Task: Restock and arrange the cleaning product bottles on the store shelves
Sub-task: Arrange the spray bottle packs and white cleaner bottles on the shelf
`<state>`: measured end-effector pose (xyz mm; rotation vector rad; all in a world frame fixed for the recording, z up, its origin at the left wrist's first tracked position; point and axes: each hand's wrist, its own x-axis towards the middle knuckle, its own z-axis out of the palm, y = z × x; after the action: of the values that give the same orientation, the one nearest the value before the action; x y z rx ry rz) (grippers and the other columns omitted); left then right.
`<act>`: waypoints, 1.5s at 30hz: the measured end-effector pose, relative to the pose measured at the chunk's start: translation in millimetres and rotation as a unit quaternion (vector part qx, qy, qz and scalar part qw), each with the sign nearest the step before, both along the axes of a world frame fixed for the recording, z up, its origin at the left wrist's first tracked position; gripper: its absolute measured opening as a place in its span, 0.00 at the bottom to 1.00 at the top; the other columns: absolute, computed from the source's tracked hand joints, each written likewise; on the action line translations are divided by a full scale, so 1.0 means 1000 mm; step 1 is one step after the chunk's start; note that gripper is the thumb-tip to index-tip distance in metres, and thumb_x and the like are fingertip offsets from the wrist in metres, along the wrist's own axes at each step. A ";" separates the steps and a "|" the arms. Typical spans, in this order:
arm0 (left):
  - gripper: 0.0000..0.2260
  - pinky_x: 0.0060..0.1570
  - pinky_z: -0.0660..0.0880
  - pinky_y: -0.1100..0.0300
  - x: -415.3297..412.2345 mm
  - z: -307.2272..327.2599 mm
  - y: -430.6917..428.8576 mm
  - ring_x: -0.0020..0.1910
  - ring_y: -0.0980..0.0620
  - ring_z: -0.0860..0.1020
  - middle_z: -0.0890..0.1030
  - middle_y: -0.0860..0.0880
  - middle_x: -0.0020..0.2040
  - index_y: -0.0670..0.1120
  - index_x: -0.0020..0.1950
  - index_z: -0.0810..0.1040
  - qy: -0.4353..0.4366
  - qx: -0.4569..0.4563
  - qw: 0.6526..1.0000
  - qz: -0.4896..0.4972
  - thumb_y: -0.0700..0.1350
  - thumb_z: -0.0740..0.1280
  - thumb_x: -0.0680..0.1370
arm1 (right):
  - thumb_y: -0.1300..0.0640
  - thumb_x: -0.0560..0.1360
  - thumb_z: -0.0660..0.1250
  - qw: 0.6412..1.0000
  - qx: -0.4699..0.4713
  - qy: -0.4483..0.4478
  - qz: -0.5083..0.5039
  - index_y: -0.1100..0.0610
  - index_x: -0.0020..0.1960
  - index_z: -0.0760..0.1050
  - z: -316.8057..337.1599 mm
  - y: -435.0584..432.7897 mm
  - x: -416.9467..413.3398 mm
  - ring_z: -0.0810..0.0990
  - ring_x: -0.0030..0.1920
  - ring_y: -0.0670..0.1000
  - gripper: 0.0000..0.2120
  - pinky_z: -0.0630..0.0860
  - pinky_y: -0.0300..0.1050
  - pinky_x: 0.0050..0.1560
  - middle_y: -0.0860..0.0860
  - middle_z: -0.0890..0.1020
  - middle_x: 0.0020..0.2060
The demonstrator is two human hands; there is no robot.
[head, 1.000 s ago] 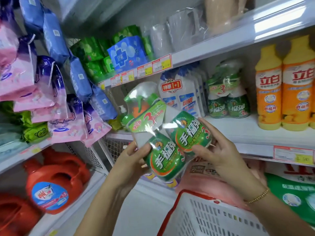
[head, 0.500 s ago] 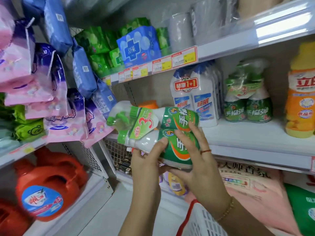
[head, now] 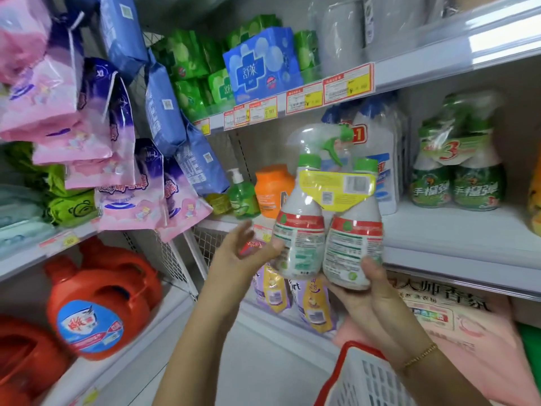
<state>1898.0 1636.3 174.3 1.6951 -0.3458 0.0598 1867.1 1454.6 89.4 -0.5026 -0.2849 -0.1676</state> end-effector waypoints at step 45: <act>0.26 0.54 0.79 0.48 -0.044 0.023 0.007 0.54 0.44 0.82 0.83 0.43 0.55 0.46 0.58 0.79 0.129 -0.016 0.982 -0.135 0.61 0.67 0.67 | 0.58 0.41 0.85 0.979 -0.072 0.105 0.160 0.64 0.63 0.72 0.067 -0.018 -0.068 0.78 0.47 0.76 0.52 0.82 0.49 0.31 0.69 0.79 0.55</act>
<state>1853.9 1643.8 197.1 1.5865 -0.3741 -0.3503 1799.2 1436.8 156.4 -0.6065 -0.1690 0.2208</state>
